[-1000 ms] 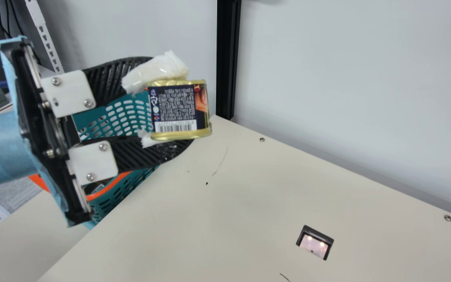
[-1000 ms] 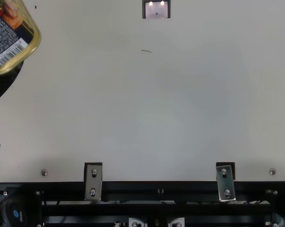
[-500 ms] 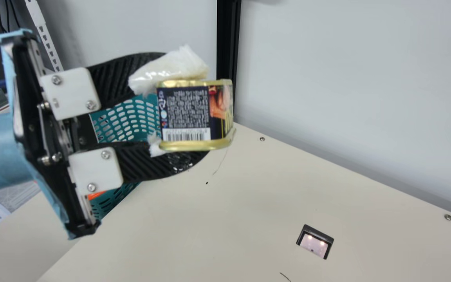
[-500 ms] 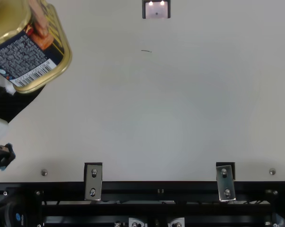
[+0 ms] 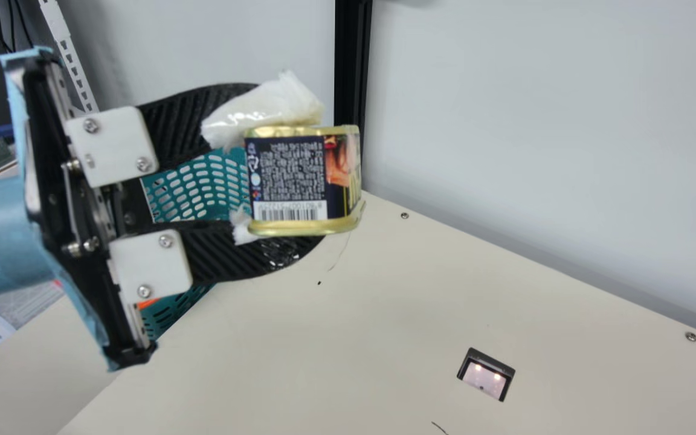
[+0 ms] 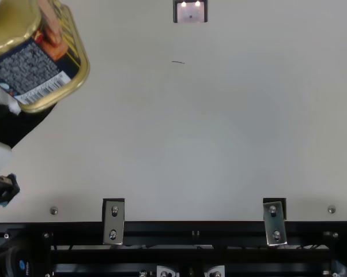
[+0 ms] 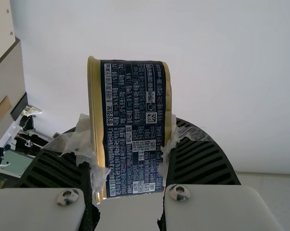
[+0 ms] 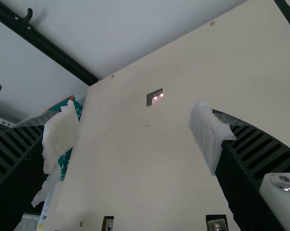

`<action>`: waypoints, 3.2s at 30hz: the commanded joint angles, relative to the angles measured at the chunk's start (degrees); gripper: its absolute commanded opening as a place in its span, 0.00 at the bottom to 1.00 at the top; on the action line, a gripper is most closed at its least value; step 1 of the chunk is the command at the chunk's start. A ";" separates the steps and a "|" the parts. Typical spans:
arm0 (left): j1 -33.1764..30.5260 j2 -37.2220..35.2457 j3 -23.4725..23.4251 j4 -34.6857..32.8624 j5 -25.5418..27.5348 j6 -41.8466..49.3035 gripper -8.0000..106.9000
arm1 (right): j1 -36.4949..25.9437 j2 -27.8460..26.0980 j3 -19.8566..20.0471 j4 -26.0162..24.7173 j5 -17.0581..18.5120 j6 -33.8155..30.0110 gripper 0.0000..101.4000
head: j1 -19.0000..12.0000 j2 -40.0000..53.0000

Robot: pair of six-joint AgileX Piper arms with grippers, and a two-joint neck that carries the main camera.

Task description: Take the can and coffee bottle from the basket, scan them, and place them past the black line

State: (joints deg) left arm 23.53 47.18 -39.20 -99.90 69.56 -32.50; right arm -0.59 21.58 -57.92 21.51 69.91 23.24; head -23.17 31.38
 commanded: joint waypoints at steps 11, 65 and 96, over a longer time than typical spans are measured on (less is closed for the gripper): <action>-4.90 -1.03 -2.90 0.07 -3.94 -5.68 0.16 | 0.00 0.00 0.00 0.00 0.00 0.00 1.00 | -1.83 0.79; -28.91 4.41 -0.65 26.28 -61.44 67.32 0.16 | 0.00 0.00 0.00 0.00 0.00 0.00 1.00 | -1.83 0.79; -50.57 5.49 6.58 37.89 -81.67 72.57 0.16 | 0.00 0.00 0.00 0.00 0.00 0.00 1.00 | 3.17 -15.14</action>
State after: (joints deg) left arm -27.03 52.67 -32.62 -62.01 -12.12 40.07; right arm -0.59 21.58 -57.92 21.51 69.91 23.24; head -19.65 17.30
